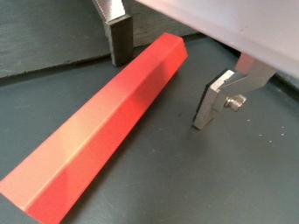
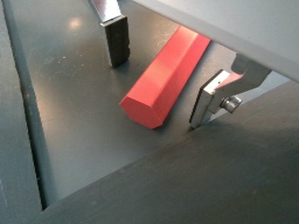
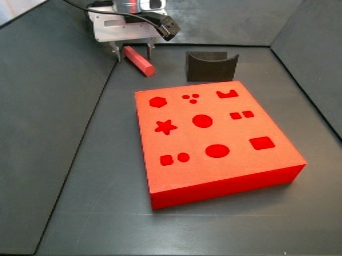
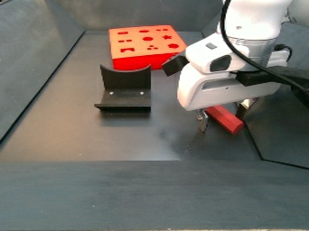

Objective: Pick up the hexagon object. Move up. Place the hexagon object on the fixture. Regrasp the hexagon object. Move to above the board. Insert the hexagon object.
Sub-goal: Pick up the hexagon object, then move up.

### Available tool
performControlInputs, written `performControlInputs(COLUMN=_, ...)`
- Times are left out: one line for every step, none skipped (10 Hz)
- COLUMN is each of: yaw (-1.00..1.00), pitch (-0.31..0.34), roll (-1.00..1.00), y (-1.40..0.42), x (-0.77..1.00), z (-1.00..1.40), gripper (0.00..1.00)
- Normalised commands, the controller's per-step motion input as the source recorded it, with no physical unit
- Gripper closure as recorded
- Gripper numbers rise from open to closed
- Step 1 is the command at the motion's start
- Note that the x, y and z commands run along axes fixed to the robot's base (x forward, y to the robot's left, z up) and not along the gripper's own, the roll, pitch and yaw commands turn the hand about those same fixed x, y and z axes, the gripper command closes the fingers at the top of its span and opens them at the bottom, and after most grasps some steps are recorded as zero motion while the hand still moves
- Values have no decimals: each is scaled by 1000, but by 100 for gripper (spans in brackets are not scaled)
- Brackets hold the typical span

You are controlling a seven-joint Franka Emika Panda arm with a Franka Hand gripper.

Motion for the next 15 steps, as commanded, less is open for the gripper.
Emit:
performControlInputs(yaw=0, pitch=0, roll=-14, y=0, x=0, z=-11, gripper=0)
performControlInputs(yaw=0, pitch=0, roll=0, y=0, x=0, z=0, gripper=0)
performControlInputs(yaw=0, pitch=0, roll=0, y=0, x=0, z=0, gripper=100)
performControlInputs(yaw=0, pitch=0, roll=0, y=0, x=0, z=0, gripper=100)
performControlInputs(yaw=0, pitch=0, roll=0, y=0, x=0, z=0, gripper=100)
performControlInputs(yaw=0, pitch=0, roll=0, y=0, x=0, z=0, gripper=100)
performControlInputs(yaw=0, pitch=0, roll=0, y=0, x=0, z=0, gripper=100)
performControlInputs(yaw=0, pitch=0, roll=0, y=0, x=0, z=0, gripper=100)
performControlInputs(yaw=0, pitch=0, roll=0, y=0, x=0, z=0, gripper=100)
performControlInputs(yaw=0, pitch=0, roll=0, y=0, x=0, z=0, gripper=100)
performControlInputs(yaw=0, pitch=0, roll=0, y=0, x=0, z=0, gripper=100)
performControlInputs(yaw=0, pitch=0, roll=0, y=0, x=0, z=0, gripper=100)
performControlInputs(yaw=0, pitch=0, roll=0, y=0, x=0, z=0, gripper=100)
performControlInputs(yaw=0, pitch=0, roll=0, y=0, x=0, z=833, gripper=100)
performControlInputs(yaw=-31, pitch=38, roll=-12, y=-32, x=-82, z=790, gripper=100)
